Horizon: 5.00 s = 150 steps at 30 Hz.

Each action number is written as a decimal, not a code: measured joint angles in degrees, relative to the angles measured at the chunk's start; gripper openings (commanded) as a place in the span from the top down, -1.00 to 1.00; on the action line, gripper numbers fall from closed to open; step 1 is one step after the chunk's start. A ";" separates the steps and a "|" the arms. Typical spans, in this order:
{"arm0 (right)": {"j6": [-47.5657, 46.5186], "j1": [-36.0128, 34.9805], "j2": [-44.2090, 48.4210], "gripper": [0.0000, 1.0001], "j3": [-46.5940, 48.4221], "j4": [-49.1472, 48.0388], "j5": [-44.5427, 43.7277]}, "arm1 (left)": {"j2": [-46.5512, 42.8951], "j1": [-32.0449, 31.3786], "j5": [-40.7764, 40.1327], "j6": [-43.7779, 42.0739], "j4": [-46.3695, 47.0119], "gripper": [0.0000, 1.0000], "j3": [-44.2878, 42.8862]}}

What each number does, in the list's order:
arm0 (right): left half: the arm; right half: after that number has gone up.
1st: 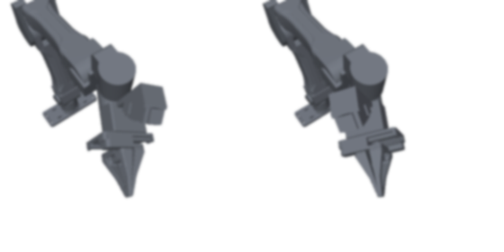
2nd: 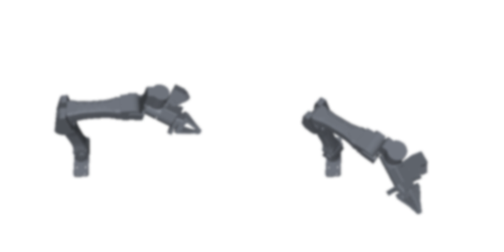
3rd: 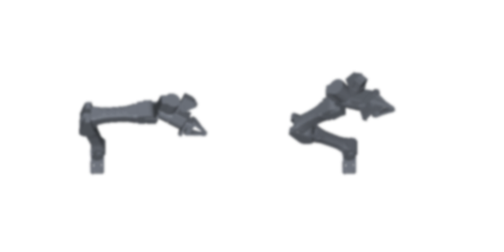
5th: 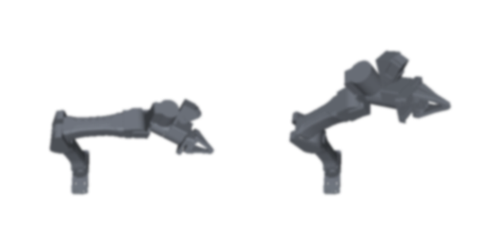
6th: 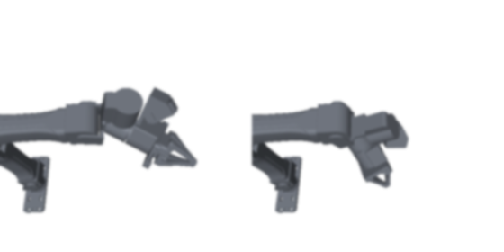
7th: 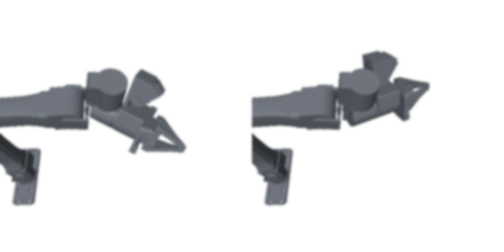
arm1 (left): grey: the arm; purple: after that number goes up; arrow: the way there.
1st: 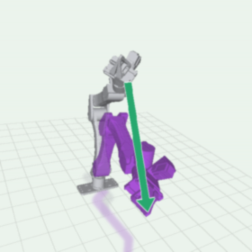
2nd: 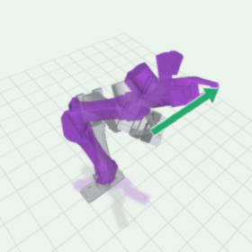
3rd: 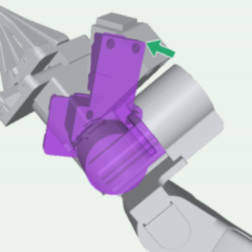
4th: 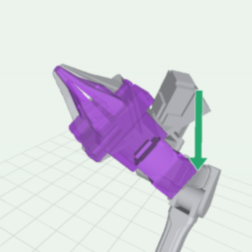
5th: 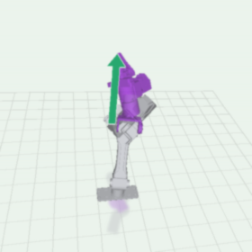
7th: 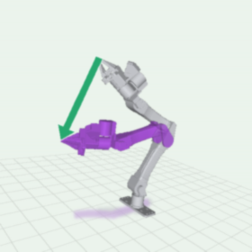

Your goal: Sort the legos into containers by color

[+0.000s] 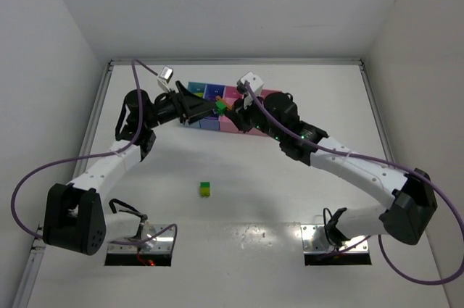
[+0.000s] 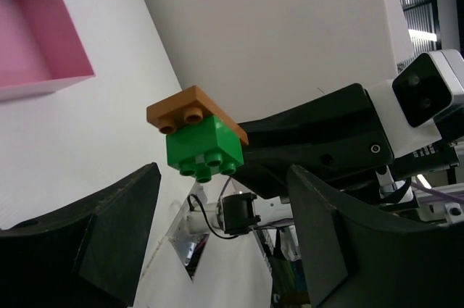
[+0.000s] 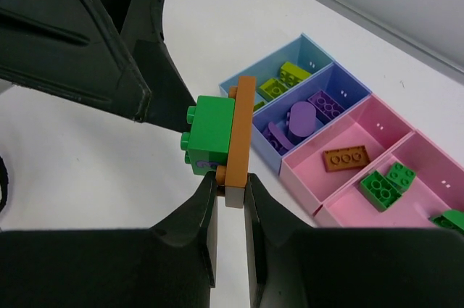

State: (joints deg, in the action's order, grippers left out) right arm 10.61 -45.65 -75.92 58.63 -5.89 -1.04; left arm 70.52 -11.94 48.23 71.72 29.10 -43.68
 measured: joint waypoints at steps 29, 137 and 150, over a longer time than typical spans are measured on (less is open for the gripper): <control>-3.19 -2.56 -2.05 1.00 0.68 -4.33 -3.23 | 3.30 -0.59 2.01 4.11 4.28 1.00 -0.72; -70.97 -3.19 -8.76 -0.48 -2.25 32.00 37.31 | 14.64 33.94 8.83 -59.74 -62.99 -0.98 -34.99; -118.73 -1.22 -37.20 -0.10 22.62 54.93 51.65 | 14.51 41.62 20.96 -75.97 -81.61 -0.98 -31.45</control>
State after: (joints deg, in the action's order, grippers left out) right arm -108.12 -46.87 -113.12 81.25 49.04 50.61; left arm 85.03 29.67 69.19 -4.25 -52.51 -75.13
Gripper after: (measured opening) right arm 0.568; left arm 0.992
